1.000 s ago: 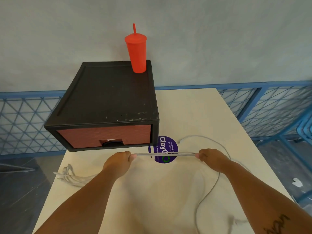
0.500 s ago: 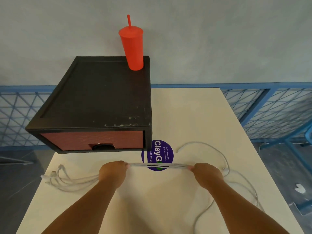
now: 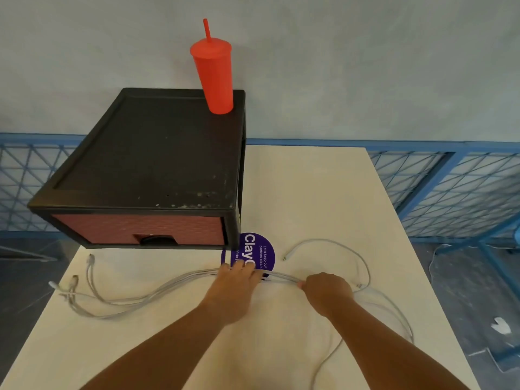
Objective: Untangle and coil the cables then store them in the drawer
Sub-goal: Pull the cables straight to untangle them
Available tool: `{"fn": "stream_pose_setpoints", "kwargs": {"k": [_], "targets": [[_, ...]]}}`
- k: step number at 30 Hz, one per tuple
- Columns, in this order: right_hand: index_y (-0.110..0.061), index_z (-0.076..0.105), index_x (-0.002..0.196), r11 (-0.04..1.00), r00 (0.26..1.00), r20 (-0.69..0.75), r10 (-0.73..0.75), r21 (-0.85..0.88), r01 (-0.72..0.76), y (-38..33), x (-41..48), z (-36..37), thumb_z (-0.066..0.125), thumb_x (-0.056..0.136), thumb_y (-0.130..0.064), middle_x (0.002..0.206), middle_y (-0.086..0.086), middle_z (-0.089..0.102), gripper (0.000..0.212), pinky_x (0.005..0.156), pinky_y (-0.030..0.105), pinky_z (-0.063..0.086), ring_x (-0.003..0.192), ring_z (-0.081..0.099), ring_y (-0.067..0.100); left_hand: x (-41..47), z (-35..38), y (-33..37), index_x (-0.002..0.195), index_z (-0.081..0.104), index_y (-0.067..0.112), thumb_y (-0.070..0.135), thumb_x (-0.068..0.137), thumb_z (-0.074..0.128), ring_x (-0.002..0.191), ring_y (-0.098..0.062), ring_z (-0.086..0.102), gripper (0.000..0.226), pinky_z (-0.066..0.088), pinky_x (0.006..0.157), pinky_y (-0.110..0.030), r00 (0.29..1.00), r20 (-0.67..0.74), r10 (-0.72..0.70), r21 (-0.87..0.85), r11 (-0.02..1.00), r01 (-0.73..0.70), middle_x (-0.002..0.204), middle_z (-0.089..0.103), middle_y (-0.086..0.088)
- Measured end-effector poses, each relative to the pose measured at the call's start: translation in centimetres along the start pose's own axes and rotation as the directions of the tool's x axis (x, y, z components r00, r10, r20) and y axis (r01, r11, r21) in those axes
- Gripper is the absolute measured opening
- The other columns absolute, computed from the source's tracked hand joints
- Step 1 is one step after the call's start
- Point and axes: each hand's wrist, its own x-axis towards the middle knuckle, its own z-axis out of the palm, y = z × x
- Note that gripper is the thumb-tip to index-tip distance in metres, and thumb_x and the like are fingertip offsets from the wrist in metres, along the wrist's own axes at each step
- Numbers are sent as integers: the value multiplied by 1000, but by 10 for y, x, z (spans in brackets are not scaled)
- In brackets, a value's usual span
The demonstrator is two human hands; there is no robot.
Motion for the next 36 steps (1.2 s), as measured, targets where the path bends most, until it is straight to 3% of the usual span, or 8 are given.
{"fn": "stream_pose_setpoints", "kwargs": {"k": [3, 10, 14, 19, 25, 28, 33, 36], "targets": [[-16, 57, 114, 999, 999, 35, -20, -40, 22, 2, 2, -1, 34, 97, -27, 75, -1, 51, 30, 65, 27, 41, 75, 54, 20, 20, -3, 42, 135, 33, 18, 24, 91, 44, 124, -25, 37, 46, 33, 100, -41, 997, -68, 49, -223, 973, -63, 137, 39, -4], [-17, 49, 123, 984, 981, 86, -173, -20, 175, 16, 7, 2, 40, 92, -10, 111, 7, 62, 32, 73, 31, 45, 97, 60, 26, 57, 11, 69, 132, 46, 19, 16, 92, 45, 120, -20, 43, 40, 34, 103, -35, 997, -55, 49, -561, 824, -71, 131, 52, -1], [-22, 50, 127, 965, 964, 97, -249, 112, 238, 25, 9, -3, 34, 98, -20, 117, 6, 61, 33, 84, 33, 45, 104, 57, 26, 64, 6, 71, 127, 48, 17, 10, 93, 38, 119, -21, 40, 36, 30, 95, -33, 999, -20, 26, -475, 880, -33, 128, 49, -2], [-8, 59, 109, 903, 981, 88, -172, 413, 121, 31, 11, -5, 29, 99, -31, 112, 11, 64, 40, 76, 27, 36, 89, 53, 21, 71, 2, 71, 125, 44, 11, 3, 91, 33, 115, -27, 44, 37, 28, 94, -39, 996, 40, 85, -236, 969, -73, 126, 49, -7], [-18, 56, 88, 750, 967, 9, -256, 633, 193, 41, 17, -22, 38, 97, -37, 87, -2, 57, 27, 65, 17, 35, 80, 49, 13, 72, -7, 53, 105, 48, 10, 20, 98, 37, 82, -28, 59, 17, 43, 69, -36, 999, 13, 35, -596, 803, -20, 94, 63, -12], [-16, 50, 73, 746, 963, -51, -266, 621, 239, 44, 21, -35, 39, 97, -35, 68, -7, 47, 32, 58, 16, 31, 64, 43, 6, 74, -19, 45, 100, 47, 10, 26, 99, 36, 67, -23, 53, 19, 39, 59, -31, 1000, -18, -21, -615, 789, 5, 76, 54, -6], [-23, 41, 61, 791, 975, -78, -207, 573, 214, 56, 29, -44, 41, 96, -31, 62, -10, 41, 36, 55, 18, 28, 59, 40, 6, 78, -26, 27, 95, 44, 14, 24, 99, 34, 65, -20, 53, 14, 43, 59, -35, 986, 41, -164, -629, 762, 153, 67, 50, -1], [-6, 58, 79, 790, 990, -55, -133, 597, 139, 77, 27, -39, 43, 95, -30, 71, 0, 49, 32, 60, 24, 32, 70, 45, 17, 77, -17, 11, 94, 43, 14, 24, 100, 28, 75, -22, 56, 19, 47, 67, -35, 928, 146, -341, -657, 668, 349, 78, 56, -6]]}}
